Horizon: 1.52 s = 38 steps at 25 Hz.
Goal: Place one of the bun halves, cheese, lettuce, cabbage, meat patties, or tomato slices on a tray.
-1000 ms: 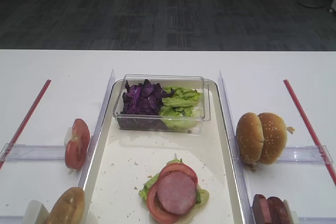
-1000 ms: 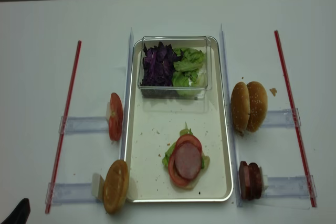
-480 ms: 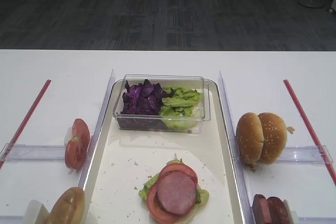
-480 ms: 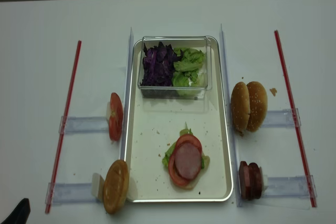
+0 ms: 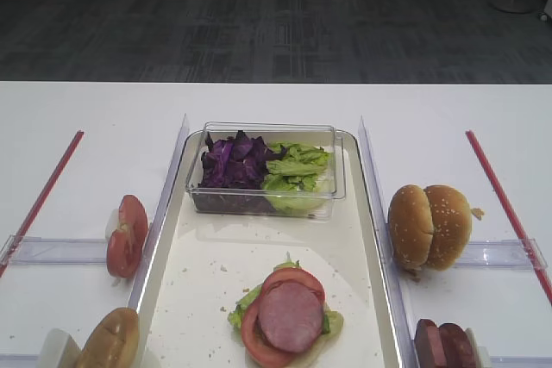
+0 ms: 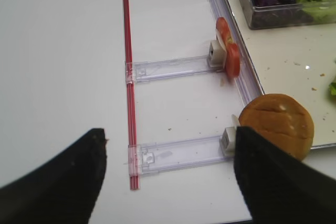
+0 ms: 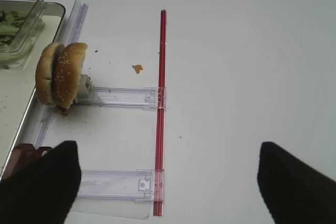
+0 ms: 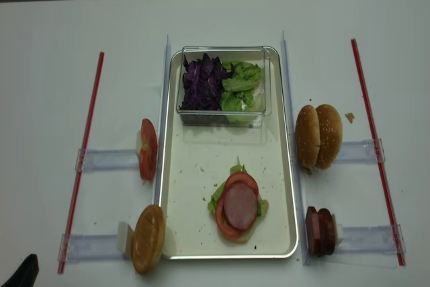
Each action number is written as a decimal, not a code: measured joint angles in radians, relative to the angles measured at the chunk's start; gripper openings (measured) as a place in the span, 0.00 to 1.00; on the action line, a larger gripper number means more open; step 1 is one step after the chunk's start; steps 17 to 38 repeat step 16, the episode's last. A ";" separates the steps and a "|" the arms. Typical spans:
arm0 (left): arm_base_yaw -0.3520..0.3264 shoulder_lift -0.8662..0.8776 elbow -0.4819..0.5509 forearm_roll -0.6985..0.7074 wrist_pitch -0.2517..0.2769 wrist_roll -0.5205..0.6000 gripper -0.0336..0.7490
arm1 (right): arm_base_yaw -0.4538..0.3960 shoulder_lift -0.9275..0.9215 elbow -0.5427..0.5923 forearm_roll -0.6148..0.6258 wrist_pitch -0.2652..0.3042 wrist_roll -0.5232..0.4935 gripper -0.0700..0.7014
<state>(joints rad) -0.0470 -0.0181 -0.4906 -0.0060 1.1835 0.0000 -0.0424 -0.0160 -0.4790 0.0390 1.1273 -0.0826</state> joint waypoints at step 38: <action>0.000 0.000 0.000 0.000 0.000 0.000 0.65 | 0.000 0.000 0.000 0.000 0.000 0.000 0.99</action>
